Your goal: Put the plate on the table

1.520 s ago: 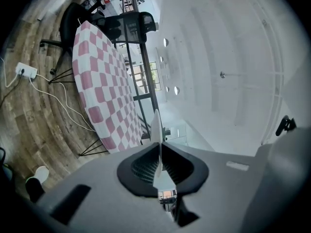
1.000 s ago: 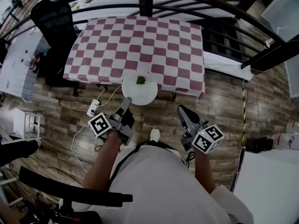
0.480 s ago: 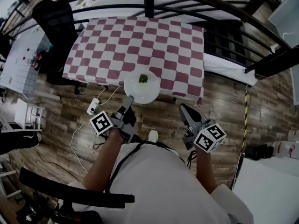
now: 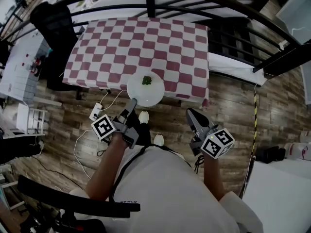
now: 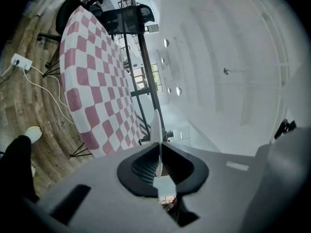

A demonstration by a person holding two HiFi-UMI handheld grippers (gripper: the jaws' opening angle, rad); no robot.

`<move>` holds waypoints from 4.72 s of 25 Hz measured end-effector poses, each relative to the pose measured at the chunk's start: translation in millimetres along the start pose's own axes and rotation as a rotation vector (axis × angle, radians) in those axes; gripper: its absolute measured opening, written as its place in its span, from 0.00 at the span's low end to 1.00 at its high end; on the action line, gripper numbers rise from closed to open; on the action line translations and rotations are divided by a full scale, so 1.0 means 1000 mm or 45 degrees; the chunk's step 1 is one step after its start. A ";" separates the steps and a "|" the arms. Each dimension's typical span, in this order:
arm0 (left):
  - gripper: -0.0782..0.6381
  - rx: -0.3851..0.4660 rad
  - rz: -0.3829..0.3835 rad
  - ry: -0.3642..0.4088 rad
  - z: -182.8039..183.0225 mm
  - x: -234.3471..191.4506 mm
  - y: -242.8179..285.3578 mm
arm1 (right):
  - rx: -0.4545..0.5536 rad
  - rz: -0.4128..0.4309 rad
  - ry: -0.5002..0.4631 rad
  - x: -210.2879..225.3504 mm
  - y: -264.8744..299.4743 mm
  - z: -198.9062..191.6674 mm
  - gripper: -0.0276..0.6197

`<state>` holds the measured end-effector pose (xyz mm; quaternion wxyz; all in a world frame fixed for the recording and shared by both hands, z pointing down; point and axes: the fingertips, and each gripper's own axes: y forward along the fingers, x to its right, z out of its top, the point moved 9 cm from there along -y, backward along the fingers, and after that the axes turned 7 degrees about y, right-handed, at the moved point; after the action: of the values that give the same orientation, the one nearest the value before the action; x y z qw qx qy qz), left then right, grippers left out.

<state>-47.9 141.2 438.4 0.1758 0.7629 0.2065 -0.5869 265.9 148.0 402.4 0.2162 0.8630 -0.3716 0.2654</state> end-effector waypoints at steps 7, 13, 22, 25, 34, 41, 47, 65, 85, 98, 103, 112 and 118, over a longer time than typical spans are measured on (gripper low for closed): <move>0.14 -0.026 -0.036 -0.003 0.005 -0.003 0.015 | 0.036 -0.045 -0.017 0.004 -0.004 0.007 0.05; 0.14 -0.070 -0.051 0.001 0.020 -0.013 0.038 | 0.058 -0.088 -0.009 0.012 0.010 0.011 0.05; 0.15 -0.114 -0.066 -0.021 0.064 -0.026 0.087 | 0.054 -0.096 -0.011 0.026 0.065 0.037 0.05; 0.14 -0.131 -0.075 -0.023 0.086 -0.029 0.108 | 0.055 -0.098 -0.020 0.030 0.091 0.053 0.05; 0.14 -0.198 -0.075 -0.030 0.157 -0.044 0.172 | 0.066 -0.132 -0.007 0.045 0.168 0.094 0.05; 0.15 -0.283 -0.082 -0.029 0.207 -0.063 0.221 | 0.091 -0.176 0.012 0.059 0.227 0.113 0.05; 0.14 -0.339 -0.085 -0.047 0.241 -0.081 0.248 | 0.098 -0.228 0.026 0.065 0.268 0.122 0.05; 0.14 -0.378 -0.119 -0.101 0.282 -0.118 0.284 | 0.067 -0.296 0.044 0.063 0.325 0.122 0.05; 0.13 -0.203 -0.193 -0.188 0.255 -0.175 0.386 | -0.098 -0.191 0.090 0.157 0.339 0.146 0.05; 0.13 -0.092 -0.149 -0.231 0.254 -0.232 0.451 | -0.194 -0.135 0.119 0.228 0.371 0.165 0.05; 0.13 -0.065 -0.110 -0.231 0.254 -0.253 0.476 | -0.217 -0.130 0.134 0.251 0.382 0.173 0.05; 0.13 -0.027 -0.070 -0.247 0.244 -0.276 0.502 | -0.238 -0.143 0.188 0.280 0.383 0.178 0.05; 0.13 0.013 -0.052 -0.259 0.241 -0.284 0.510 | -0.264 -0.125 0.193 0.284 0.387 0.175 0.05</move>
<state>-44.3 -448.1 666.8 0.1800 0.6959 0.2003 -0.6658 190.7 -345.4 512.5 0.3444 0.8306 -0.3368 0.2793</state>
